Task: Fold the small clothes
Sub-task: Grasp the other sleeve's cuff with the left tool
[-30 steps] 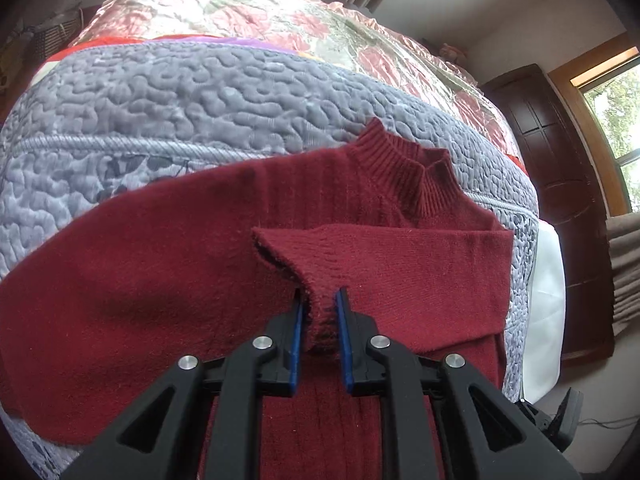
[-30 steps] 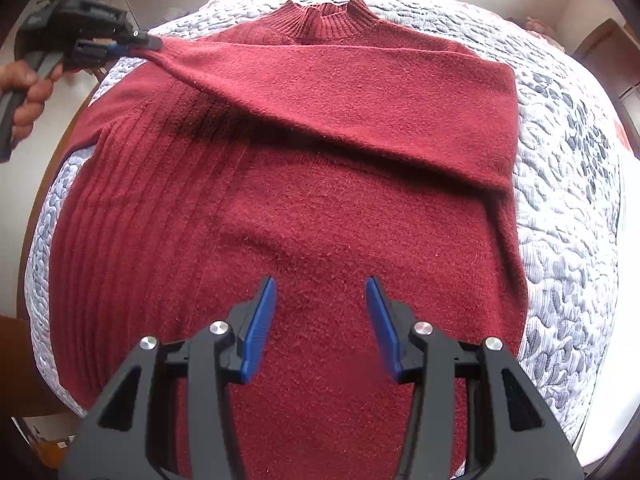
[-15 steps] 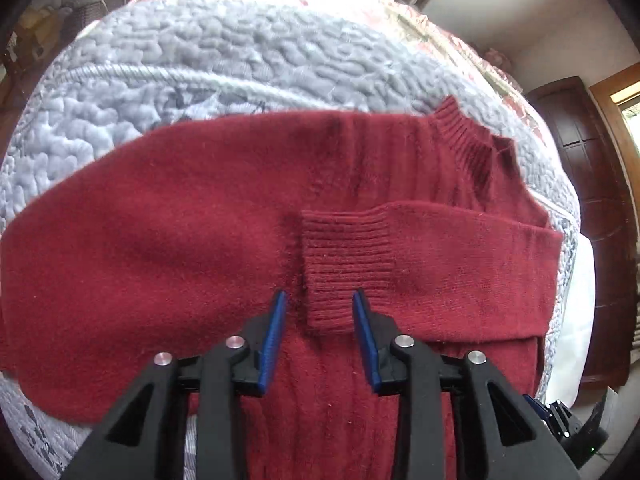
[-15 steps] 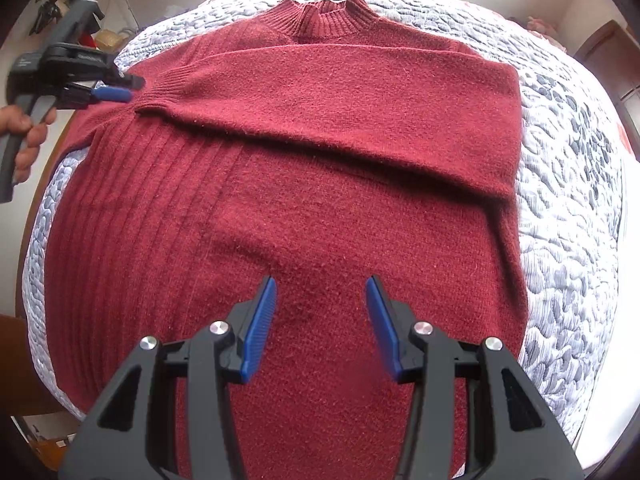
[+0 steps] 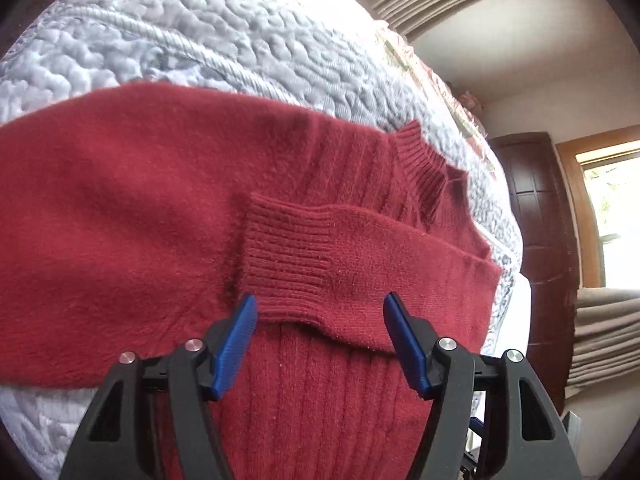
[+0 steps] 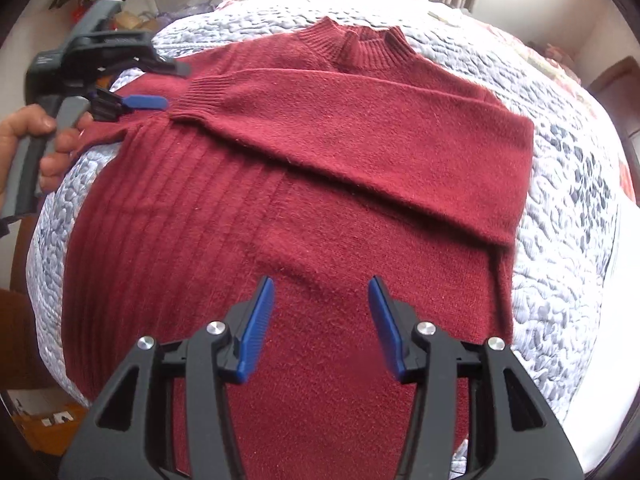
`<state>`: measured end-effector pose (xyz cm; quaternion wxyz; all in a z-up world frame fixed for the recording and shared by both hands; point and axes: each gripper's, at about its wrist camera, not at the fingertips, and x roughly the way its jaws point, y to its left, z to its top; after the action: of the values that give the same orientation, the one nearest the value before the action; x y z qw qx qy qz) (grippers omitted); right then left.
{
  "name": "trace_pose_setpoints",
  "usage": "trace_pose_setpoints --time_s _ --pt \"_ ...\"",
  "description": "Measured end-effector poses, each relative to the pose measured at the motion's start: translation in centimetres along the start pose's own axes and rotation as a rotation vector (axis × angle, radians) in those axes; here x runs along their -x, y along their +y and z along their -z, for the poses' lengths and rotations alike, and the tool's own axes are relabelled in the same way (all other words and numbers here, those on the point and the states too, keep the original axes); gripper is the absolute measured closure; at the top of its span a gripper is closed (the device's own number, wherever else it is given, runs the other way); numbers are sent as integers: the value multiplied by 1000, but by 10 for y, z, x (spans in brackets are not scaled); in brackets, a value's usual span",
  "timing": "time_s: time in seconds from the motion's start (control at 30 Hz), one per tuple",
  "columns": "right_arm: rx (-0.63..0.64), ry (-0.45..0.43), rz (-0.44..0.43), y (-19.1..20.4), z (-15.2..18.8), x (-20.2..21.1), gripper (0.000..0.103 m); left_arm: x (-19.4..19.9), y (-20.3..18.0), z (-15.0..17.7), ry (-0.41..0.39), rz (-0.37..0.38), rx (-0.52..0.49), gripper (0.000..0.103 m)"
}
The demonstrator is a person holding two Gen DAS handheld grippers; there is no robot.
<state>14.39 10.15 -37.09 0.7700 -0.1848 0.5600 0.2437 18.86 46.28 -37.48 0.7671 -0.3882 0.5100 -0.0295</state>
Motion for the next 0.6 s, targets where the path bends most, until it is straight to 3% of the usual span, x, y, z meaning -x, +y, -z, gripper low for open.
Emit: trace_pose_setpoints --time_s 0.13,0.37,0.47,0.6 --pt "53 -17 -3 18 -14 16 51 75 59 19 -145 0 153 29" --pt "180 -26 -40 80 -35 27 46 195 271 90 -452 -85 702 23" --pt "232 -9 -58 109 -33 25 46 209 348 111 -507 -35 900 23" --pt "274 11 -72 138 -26 24 46 202 393 106 -523 -28 969 23"
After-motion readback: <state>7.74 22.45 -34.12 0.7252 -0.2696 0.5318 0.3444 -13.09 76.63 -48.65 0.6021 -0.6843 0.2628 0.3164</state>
